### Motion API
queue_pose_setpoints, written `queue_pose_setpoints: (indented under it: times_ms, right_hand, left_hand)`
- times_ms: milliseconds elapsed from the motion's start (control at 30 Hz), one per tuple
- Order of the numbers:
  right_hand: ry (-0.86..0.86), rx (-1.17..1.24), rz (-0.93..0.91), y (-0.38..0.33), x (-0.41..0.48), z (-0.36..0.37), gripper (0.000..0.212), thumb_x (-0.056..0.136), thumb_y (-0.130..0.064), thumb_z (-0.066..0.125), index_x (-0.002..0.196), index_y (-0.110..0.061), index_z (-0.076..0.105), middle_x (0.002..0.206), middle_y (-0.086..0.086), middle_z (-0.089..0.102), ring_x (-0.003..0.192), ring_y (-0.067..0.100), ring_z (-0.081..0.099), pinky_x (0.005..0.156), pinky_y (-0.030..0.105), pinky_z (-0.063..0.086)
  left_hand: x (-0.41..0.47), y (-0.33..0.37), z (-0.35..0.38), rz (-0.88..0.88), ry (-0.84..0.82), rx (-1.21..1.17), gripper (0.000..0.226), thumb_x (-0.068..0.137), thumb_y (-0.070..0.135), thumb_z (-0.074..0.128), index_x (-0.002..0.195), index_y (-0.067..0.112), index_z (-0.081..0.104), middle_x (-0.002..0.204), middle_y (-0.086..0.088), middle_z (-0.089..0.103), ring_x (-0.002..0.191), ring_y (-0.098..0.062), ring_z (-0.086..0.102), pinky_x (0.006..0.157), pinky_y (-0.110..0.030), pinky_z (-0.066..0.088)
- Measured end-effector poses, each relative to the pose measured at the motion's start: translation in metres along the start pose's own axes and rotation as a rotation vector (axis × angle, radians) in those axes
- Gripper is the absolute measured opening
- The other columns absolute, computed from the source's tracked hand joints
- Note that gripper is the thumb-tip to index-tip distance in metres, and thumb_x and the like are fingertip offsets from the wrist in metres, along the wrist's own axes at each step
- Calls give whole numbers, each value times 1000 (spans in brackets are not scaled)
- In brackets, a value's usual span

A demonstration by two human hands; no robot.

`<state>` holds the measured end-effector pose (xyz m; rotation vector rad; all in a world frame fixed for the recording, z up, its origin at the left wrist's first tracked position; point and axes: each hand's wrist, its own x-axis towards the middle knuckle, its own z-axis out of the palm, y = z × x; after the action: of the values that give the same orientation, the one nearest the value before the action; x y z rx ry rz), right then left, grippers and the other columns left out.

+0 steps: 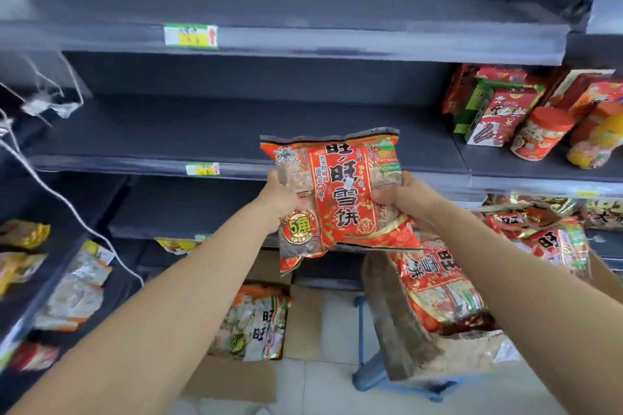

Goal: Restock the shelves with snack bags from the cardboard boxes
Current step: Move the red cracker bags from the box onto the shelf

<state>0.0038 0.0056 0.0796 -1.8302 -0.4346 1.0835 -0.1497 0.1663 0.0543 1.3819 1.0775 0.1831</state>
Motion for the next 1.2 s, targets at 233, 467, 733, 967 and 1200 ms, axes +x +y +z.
queue_pose_setpoints:
  times_ms: [233, 467, 733, 967, 1200]
  right_hand:
    - [-43, -81, -60, -46, 41, 134, 34, 86, -13, 67, 113, -13, 47, 105, 8, 69, 93, 26, 69, 93, 49, 51]
    - [-129, -195, -137, -74, 86, 226, 40, 84, -22, 70, 117, -21, 48, 112, 0, 66, 104, 24, 65, 93, 46, 52]
    - [-155, -281, -220, -96, 141, 281, 44, 88, -21, 66, 122, -22, 39, 119, -1, 61, 108, 24, 62, 97, 47, 49]
    - [-8, -246, -366, -108, 215, 345, 33, 88, -20, 64, 113, -25, 43, 110, -6, 63, 103, 18, 63, 93, 41, 52]
    - [148, -120, -450, -142, 277, 407, 16, 91, -16, 59, 103, -23, 50, 96, -8, 64, 92, 17, 63, 74, 30, 50]
  left_hand:
    - [20, -17, -136, 11, 201, 59, 86, 76, 4, 74, 146, 18, 26, 131, -3, 53, 116, -25, 55, 97, -37, 48]
    - [44, -22, -232, 31, 309, 39, 92, 79, -9, 67, 149, 30, 22, 136, -7, 51, 115, -26, 56, 90, -38, 51]
    - [88, -31, -290, 60, 470, 60, 51, 80, -10, 64, 123, 12, 49, 122, -13, 58, 105, -26, 57, 82, -34, 47]
    - [169, -36, -347, 193, 628, 33, 39, 85, -6, 57, 112, 21, 49, 121, -6, 48, 89, -22, 59, 69, -32, 48]
    - [238, -10, -419, 349, 613, -26, 52, 86, -8, 58, 118, 32, 50, 85, 13, 55, 67, -4, 53, 57, -17, 46]
